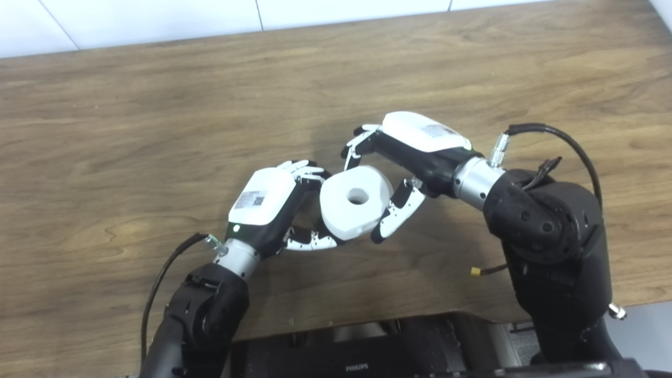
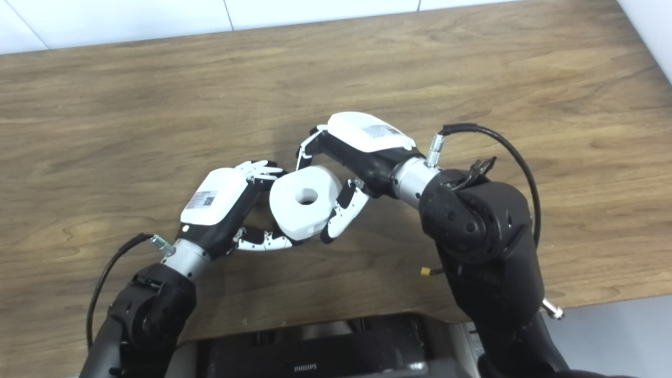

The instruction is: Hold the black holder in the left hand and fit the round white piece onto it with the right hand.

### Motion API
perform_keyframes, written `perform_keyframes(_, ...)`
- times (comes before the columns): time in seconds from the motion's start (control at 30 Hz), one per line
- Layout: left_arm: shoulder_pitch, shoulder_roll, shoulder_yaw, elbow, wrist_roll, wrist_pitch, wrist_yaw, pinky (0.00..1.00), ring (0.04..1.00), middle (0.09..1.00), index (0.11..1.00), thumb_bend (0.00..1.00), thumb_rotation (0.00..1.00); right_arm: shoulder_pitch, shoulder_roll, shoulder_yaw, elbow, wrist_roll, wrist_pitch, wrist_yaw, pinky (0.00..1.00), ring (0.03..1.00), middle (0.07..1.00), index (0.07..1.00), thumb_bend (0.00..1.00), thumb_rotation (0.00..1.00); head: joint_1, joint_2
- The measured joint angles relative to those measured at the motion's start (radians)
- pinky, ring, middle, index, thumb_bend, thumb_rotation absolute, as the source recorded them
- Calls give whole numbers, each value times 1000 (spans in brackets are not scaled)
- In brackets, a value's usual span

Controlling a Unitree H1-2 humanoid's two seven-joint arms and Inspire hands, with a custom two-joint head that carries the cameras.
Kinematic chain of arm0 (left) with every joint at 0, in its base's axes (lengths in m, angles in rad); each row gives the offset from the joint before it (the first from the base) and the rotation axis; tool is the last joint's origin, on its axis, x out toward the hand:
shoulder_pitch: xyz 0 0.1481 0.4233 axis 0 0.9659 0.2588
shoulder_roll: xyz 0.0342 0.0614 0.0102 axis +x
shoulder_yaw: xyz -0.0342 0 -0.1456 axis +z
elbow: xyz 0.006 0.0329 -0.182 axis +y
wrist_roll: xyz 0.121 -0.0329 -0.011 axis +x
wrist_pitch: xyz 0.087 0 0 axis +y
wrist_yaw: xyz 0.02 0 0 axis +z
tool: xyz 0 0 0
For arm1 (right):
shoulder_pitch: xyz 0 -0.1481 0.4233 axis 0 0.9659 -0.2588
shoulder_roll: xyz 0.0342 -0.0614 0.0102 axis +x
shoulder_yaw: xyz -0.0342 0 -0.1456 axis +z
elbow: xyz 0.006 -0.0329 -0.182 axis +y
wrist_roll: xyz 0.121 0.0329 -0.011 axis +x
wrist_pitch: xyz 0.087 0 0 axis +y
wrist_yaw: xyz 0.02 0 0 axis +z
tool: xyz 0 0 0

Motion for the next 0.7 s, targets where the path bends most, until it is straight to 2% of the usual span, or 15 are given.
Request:
perform_keyframes(0.37,0,-3,0,0,-1,1,-1,897,888,794,484,524,52,0,-26,5,0,3,0,0,900,934,818,486,523,135,-6,2)
perform_keyframes(0.7,0,-3,1,0,-1,0,-1,889,884,793,484,524,52,2,-25,10,0,-3,0,0,896,928,810,489,524,142,-6,3)
